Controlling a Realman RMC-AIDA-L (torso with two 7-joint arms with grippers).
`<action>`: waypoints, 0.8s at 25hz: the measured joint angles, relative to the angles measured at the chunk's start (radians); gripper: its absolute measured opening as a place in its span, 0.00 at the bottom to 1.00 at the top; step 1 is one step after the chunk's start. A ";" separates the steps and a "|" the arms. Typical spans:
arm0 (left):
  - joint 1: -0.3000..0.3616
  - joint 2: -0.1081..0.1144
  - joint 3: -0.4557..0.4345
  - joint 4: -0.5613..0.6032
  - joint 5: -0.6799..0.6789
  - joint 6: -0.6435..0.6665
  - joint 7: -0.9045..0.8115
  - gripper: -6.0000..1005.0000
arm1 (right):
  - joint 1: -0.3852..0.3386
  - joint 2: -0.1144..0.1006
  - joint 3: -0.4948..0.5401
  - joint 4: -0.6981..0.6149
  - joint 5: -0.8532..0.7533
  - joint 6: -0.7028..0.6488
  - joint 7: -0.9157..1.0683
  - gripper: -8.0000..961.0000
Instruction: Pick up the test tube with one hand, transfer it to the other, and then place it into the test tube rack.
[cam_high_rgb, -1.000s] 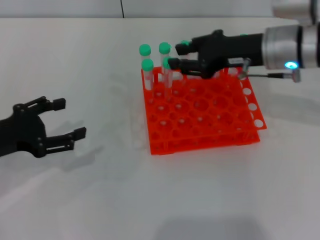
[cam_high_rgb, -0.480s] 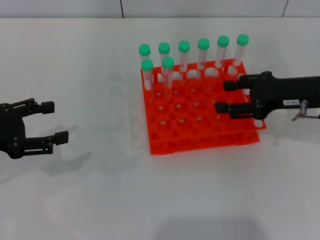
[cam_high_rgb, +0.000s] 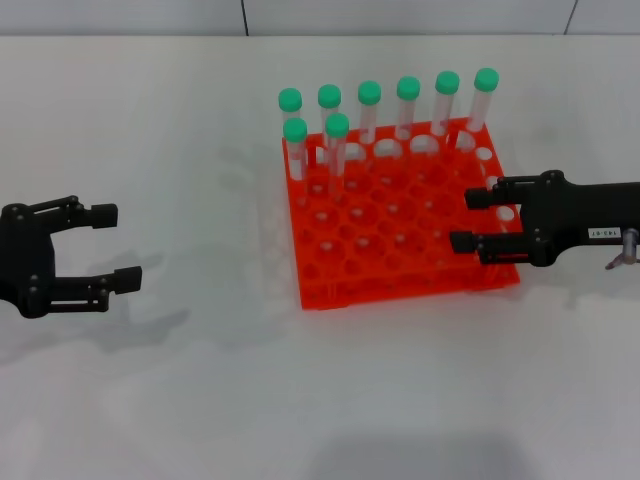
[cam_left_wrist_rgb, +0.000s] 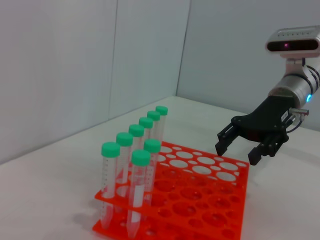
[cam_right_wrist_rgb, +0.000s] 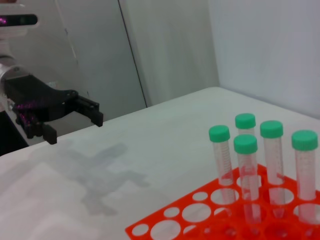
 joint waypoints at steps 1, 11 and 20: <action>-0.003 0.000 0.000 0.000 0.004 0.000 -0.001 0.88 | 0.000 0.000 -0.001 0.001 -0.004 0.000 0.000 0.70; -0.024 0.002 0.000 0.001 0.020 -0.011 -0.028 0.88 | 0.006 0.008 -0.006 0.006 -0.020 0.006 0.000 0.70; -0.030 -0.003 0.000 0.001 0.021 -0.022 -0.039 0.88 | 0.000 0.001 -0.007 0.007 -0.020 0.001 -0.004 0.70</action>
